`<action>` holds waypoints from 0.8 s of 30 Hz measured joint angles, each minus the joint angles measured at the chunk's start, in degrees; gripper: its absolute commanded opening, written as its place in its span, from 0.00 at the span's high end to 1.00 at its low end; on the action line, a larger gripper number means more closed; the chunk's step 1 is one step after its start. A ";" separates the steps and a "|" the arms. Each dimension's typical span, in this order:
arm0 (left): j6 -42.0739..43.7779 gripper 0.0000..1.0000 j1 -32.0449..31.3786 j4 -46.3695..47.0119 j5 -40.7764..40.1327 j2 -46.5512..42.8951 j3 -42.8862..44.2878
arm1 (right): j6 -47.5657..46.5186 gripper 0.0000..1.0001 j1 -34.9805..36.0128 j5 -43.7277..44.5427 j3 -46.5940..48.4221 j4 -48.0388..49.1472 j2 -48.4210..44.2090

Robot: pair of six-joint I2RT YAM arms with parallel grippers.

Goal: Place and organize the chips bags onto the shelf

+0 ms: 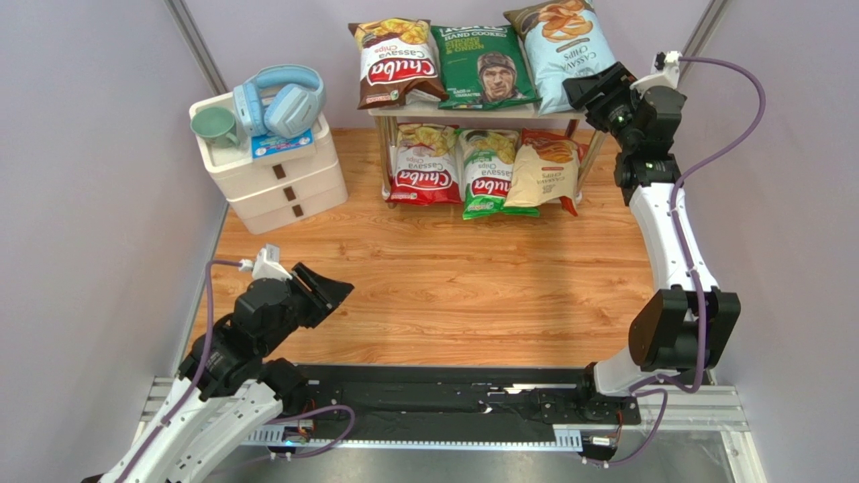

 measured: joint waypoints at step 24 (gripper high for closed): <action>14.75 0.45 0.00 5.70 4.63 17.86 5.22 | -8.26 0.23 0.74 1.05 -32.00 -22.75 -40.04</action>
